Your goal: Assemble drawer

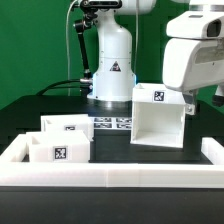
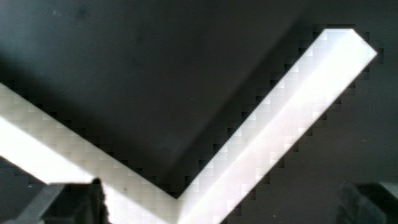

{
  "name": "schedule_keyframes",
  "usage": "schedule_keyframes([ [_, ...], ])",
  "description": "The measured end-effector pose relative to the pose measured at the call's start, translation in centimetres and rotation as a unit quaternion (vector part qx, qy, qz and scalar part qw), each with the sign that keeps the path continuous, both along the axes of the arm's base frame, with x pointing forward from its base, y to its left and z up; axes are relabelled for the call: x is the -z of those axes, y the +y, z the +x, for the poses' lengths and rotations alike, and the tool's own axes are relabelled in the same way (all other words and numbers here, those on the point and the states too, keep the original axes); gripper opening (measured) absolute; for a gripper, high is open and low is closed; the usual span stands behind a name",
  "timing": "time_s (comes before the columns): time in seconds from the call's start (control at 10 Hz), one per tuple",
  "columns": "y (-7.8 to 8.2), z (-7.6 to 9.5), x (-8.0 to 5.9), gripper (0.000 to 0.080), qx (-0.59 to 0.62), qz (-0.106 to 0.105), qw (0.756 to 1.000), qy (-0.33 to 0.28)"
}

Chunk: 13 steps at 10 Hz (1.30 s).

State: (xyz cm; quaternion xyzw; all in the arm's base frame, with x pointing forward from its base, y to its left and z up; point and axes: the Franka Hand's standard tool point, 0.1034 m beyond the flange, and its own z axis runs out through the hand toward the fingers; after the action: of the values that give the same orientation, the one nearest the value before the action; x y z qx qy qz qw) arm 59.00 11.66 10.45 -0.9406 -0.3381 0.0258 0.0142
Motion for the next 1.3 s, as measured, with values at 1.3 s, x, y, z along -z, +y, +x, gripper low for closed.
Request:
schedule_keyframes([
  [1.3, -0.7, -2.9, -0.2, 0.065, 0.177, -0.005, 0.984, 0.0],
])
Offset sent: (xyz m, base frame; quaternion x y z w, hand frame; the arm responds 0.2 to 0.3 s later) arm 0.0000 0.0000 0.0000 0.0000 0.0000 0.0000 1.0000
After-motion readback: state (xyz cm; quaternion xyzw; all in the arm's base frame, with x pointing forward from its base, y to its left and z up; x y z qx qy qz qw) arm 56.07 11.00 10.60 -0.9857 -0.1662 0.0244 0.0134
